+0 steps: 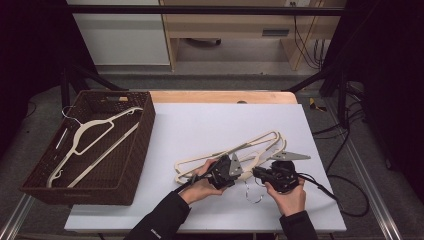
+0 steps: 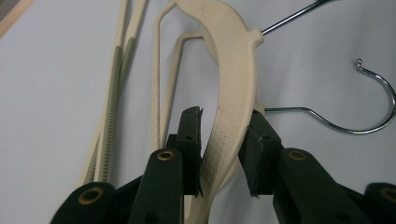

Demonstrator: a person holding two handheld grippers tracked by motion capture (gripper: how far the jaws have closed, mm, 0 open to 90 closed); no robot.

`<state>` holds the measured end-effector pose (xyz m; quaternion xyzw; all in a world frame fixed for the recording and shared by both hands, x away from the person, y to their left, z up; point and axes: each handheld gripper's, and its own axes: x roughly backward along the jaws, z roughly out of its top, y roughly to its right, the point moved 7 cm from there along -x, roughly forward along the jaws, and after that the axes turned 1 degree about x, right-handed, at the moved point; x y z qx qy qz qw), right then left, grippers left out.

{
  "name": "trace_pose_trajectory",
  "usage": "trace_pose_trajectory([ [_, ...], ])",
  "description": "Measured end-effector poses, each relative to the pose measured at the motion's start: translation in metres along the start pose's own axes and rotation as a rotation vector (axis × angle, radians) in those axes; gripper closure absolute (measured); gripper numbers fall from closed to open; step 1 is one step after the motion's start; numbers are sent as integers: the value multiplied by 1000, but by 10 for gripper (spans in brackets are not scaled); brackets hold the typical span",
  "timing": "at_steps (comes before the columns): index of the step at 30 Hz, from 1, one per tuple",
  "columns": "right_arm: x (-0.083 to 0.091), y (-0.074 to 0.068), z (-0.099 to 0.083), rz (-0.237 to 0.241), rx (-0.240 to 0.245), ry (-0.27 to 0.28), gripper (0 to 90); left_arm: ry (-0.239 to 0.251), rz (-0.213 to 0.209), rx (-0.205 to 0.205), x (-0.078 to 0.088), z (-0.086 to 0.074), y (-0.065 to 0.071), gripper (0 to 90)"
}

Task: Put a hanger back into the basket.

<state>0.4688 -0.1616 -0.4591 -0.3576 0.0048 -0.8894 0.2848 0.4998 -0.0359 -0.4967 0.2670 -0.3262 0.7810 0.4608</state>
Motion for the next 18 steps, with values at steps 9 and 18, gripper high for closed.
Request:
trace_pose_trajectory([
  [9, 33, 14, 21, -15, 45, 209, 590, 26, 38, 16, 11, 4, -11, 743],
  [18, 48, 36, 25, -114, 64, 306, 388, 73, 93, 57, 26, 6, -27, 783],
])
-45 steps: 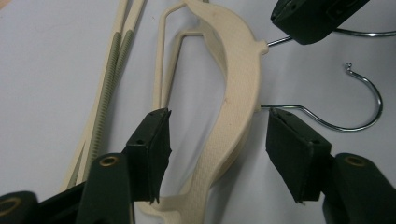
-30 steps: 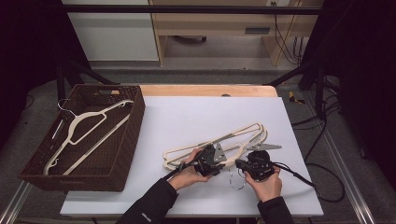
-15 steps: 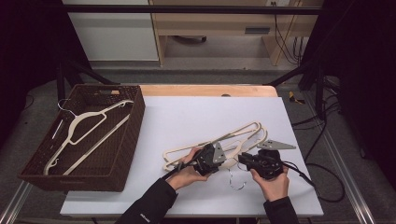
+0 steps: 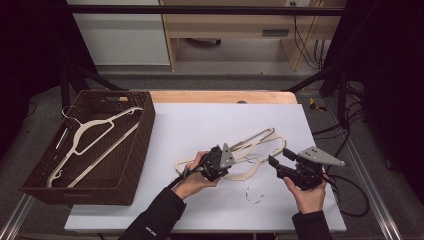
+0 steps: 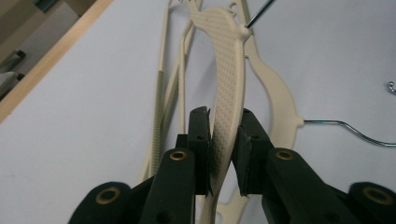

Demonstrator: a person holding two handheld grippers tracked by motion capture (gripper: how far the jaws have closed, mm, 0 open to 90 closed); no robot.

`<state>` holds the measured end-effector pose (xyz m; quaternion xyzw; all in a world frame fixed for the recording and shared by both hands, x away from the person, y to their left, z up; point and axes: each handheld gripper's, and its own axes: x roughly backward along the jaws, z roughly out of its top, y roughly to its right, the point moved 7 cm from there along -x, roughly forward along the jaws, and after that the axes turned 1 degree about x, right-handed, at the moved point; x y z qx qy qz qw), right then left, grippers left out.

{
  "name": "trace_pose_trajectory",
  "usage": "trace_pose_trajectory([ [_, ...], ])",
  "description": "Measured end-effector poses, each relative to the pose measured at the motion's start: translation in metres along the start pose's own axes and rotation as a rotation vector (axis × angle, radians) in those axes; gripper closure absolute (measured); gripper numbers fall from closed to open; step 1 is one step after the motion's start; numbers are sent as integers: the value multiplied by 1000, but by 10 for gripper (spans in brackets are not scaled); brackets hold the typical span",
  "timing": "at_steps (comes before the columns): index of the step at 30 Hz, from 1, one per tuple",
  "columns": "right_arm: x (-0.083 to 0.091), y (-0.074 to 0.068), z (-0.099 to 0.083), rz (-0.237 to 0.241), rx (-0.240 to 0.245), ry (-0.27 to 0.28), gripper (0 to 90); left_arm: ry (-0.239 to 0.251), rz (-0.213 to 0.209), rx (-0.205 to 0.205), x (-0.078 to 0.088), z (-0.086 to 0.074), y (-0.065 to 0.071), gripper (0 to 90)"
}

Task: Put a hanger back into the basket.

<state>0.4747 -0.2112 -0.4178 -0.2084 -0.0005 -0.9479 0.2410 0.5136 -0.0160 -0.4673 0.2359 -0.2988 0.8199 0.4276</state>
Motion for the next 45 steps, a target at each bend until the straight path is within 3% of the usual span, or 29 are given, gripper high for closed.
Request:
trace_pose_trajectory([
  [4, -2, 7, -4, -34, 21, -16, 350, 6, 28, 10, 7, 1, -12, 806],
  [9, -7, 4, -7, -22, 41, -38, 307, 8, 68, 19, 15, 2, -29, 852],
  [12, -10, 1, -9, -9, 41, -52, 280, 36, 65, 89, 21, 4, -42, 859],
  [19, -15, -5, -13, 29, 66, -75, 225, 52, 67, 155, 37, -1, -59, 861],
  [24, -16, -8, -14, 55, 74, -80, 204, 116, 55, 221, 61, 2, -65, 861],
  [32, -14, -13, -13, 97, 70, -58, 156, 150, 20, 291, 103, 3, -73, 862],
  [35, -13, -11, -14, 92, 98, -62, 140, 177, 5, 303, 121, 5, -77, 861],
  [45, -13, -13, -15, 94, 107, -68, 125, 224, 4, 288, 180, 10, -96, 861],
])
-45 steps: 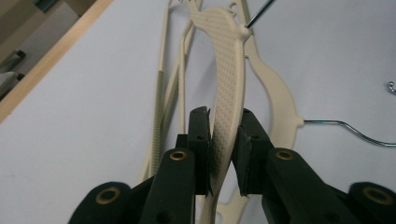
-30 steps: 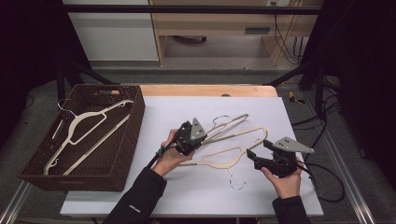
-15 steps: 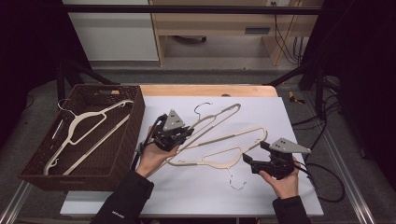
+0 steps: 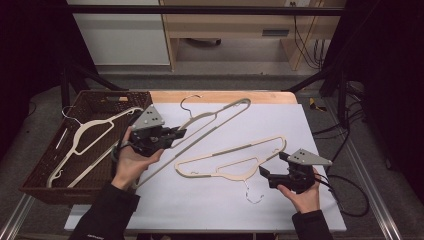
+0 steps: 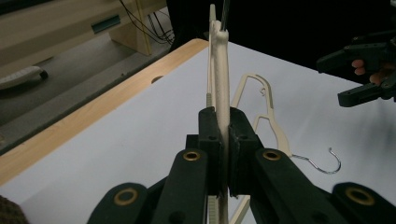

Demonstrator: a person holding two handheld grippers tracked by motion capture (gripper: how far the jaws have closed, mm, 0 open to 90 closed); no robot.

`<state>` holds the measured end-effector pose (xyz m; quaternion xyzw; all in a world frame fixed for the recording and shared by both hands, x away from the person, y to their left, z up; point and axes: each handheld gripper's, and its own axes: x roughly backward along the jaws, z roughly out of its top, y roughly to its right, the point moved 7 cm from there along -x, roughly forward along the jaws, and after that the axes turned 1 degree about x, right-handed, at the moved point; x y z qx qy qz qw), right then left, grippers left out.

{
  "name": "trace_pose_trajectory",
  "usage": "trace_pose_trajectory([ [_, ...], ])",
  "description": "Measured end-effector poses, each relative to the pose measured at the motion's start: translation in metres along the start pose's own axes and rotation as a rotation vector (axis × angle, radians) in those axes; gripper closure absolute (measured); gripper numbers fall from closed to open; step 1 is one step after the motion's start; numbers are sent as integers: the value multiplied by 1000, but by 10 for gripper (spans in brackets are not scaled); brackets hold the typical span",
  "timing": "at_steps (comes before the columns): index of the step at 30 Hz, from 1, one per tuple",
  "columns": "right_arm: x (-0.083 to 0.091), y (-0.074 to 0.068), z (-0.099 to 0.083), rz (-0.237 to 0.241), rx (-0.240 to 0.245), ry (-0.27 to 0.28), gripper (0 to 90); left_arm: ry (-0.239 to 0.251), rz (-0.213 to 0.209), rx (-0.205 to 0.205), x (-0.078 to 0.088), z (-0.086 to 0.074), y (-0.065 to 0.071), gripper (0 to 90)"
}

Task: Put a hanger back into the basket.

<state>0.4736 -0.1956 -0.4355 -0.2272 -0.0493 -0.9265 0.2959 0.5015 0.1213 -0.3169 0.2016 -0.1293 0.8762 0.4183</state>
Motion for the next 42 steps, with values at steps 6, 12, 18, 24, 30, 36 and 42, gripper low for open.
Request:
trace_pose_trajectory([
  [6, 0, 0, 0, -1, 6, 2, 123, 7, 30, -3, 28, 8, -17, 861],
  [12, 0, -1, -1, 0, 4, -1, 122, -8, 66, -16, 50, 7, -36, 861],
  [18, 0, -1, -1, 0, 3, -2, 118, -5, 95, -21, 69, 1, -52, 861],
  [24, 0, -1, 0, 5, 12, 2, 104, -9, 116, -20, 86, -7, -71, 861],
  [30, 1, -2, 0, 9, 17, 12, 85, -13, 139, -4, 99, -16, -90, 861],
  [36, 2, -2, 0, 15, 18, 16, 74, -10, 171, 18, 111, -25, -114, 861],
  [42, 3, -2, 1, 23, 12, 22, 63, -20, 216, 52, 120, -39, -139, 861],
])
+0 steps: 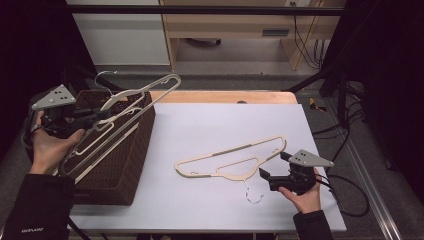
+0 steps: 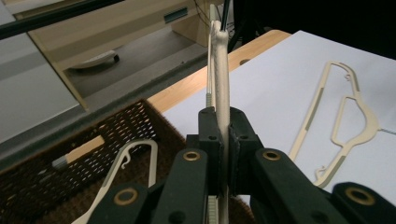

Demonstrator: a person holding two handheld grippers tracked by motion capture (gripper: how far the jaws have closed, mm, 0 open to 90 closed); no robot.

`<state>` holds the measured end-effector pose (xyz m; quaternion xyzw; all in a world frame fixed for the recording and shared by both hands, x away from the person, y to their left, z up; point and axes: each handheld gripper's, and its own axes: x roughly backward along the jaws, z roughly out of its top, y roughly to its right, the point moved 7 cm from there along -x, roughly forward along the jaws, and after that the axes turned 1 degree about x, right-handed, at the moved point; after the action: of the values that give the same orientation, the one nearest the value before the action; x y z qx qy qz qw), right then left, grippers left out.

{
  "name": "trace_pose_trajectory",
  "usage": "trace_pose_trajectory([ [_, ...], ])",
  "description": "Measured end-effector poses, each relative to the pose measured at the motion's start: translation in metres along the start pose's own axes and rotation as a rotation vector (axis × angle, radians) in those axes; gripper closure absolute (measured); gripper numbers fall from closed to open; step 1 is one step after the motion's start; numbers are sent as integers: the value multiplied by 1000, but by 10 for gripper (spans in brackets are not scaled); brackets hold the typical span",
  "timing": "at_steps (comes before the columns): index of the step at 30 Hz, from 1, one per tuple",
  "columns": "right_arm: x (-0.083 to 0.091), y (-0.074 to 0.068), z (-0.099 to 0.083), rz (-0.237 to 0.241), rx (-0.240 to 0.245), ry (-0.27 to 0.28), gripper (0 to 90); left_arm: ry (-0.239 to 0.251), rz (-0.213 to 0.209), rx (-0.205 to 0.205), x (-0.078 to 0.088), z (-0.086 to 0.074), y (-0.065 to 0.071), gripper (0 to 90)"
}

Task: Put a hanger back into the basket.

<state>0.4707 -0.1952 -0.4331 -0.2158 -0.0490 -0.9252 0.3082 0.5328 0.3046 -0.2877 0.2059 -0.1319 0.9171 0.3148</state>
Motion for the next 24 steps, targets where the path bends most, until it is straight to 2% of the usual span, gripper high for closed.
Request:
trace_pose_trajectory([
  [5, 0, 0, 0, 0, 0, -2, 61, -19, 6, 34, 1, -14, -15, 861],
  [12, -1, 0, -1, -5, 5, -6, 61, -50, 32, 51, 0, -32, -35, 861],
  [18, -1, 1, -1, -9, 6, -8, 62, -65, 61, 91, 2, -49, -51, 861],
  [22, -1, 1, -1, -8, 11, -10, 62, -75, 96, 116, 2, -60, -62, 861],
  [24, -2, 1, -1, -11, 9, -12, 62, -70, 96, 141, 2, -67, -67, 861],
])
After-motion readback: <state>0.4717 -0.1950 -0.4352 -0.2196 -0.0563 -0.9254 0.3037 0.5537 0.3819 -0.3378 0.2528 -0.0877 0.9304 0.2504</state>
